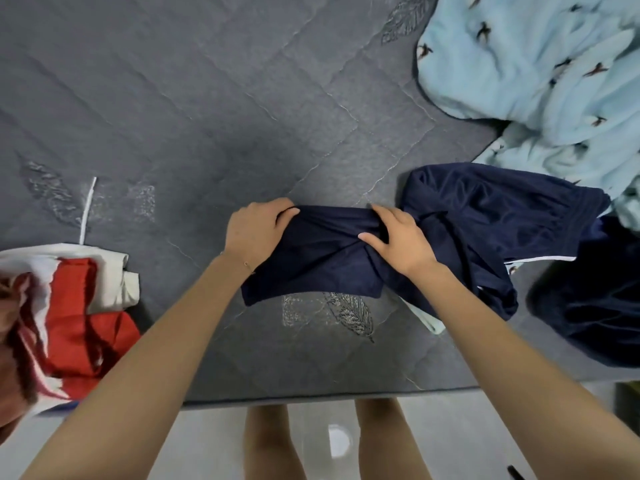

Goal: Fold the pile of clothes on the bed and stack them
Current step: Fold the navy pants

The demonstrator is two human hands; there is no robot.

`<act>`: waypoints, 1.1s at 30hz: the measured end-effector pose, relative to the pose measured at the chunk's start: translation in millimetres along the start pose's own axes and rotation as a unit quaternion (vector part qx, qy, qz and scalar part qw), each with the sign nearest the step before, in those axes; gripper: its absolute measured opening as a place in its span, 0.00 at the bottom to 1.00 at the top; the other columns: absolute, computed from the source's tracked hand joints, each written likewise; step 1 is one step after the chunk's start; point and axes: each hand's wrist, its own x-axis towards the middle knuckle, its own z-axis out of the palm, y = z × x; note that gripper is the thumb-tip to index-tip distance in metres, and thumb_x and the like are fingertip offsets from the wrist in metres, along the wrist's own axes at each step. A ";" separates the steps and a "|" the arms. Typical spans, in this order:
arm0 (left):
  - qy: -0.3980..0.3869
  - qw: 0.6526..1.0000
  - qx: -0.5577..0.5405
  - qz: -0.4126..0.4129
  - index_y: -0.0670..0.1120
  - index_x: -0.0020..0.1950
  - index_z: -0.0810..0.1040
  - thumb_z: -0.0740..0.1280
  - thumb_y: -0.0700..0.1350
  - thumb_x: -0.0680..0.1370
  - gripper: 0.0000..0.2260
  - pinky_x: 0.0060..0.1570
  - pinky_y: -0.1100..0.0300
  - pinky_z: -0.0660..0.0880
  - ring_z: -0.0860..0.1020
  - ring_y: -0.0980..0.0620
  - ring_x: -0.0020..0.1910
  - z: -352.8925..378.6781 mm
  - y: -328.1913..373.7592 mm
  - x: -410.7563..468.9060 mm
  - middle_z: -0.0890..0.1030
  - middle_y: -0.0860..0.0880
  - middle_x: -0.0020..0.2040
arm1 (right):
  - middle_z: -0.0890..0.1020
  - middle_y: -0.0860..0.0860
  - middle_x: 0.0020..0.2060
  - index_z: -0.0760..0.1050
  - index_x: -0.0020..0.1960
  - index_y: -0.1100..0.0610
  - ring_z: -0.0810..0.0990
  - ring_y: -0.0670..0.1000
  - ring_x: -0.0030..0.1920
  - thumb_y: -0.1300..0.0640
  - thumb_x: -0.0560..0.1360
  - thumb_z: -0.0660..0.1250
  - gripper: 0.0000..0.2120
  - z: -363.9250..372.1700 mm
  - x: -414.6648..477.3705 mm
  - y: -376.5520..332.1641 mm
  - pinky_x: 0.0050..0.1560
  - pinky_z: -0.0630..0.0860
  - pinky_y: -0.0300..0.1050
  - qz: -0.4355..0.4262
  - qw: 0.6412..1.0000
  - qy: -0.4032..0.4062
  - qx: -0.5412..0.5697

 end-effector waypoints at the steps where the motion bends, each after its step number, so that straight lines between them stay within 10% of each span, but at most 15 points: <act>1: 0.005 1.000 -0.001 0.008 0.48 0.53 0.81 0.59 0.54 0.83 0.14 0.39 0.48 0.77 0.80 0.41 0.39 -6.2 2.6 1.6 0.83 0.45 0.39 | 0.70 0.56 0.71 0.64 0.76 0.55 0.65 0.59 0.71 0.44 0.77 0.66 0.32 -1.2 1.0 -1.9 0.70 0.63 0.52 0.006 1.000 -0.002 -0.002; 10: -0.026 0.992 -0.109 0.062 0.47 0.45 0.82 0.65 0.53 0.81 0.12 0.42 0.55 0.74 0.78 0.52 0.38 -40.3 3.1 11.7 0.81 0.54 0.37 | 0.77 0.48 0.61 0.75 0.66 0.49 0.68 0.54 0.66 0.38 0.71 0.71 0.26 -25.3 23.8 -32.1 0.66 0.60 0.53 -0.040 0.998 -0.027 -0.030; 14: -0.031 0.985 -0.163 0.055 0.49 0.44 0.82 0.66 0.51 0.80 0.09 0.45 0.57 0.74 0.78 0.56 0.39 -40.7 -2.2 13.6 0.82 0.57 0.39 | 0.81 0.46 0.45 0.76 0.49 0.51 0.79 0.52 0.49 0.40 0.69 0.74 0.17 -21.0 32.7 -49.5 0.55 0.74 0.52 -0.059 0.994 -0.064 0.073; 20: -0.136 0.987 -0.084 0.021 0.51 0.41 0.77 0.67 0.58 0.77 0.12 0.40 0.60 0.70 0.76 0.57 0.38 -47.2 -29.2 25.2 0.78 0.57 0.37 | 0.67 0.46 0.26 0.63 0.31 0.52 0.64 0.46 0.30 0.46 0.71 0.75 0.23 -25.3 33.9 -54.1 0.35 0.64 0.44 -0.018 0.989 0.020 0.148; 26: -0.175 0.974 -0.143 -0.009 0.43 0.46 0.73 0.67 0.43 0.79 0.06 0.42 0.60 0.68 0.73 0.53 0.39 -63.3 -75.5 14.8 0.76 0.47 0.41 | 0.68 0.47 0.28 0.63 0.32 0.54 0.65 0.46 0.31 0.48 0.70 0.77 0.23 -32.2 36.9 -49.1 0.35 0.64 0.41 0.027 0.988 0.029 0.151; 33: -0.076 0.953 -0.294 -0.015 0.42 0.46 0.70 0.64 0.42 0.81 0.06 0.36 0.69 0.65 0.67 0.60 0.35 -78.9 -62.0 13.0 0.70 0.52 0.36 | 0.81 0.42 0.56 0.77 0.61 0.50 0.78 0.46 0.58 0.43 0.71 0.74 0.22 -15.4 46.4 -92.0 0.65 0.71 0.45 -0.066 0.985 -0.070 0.146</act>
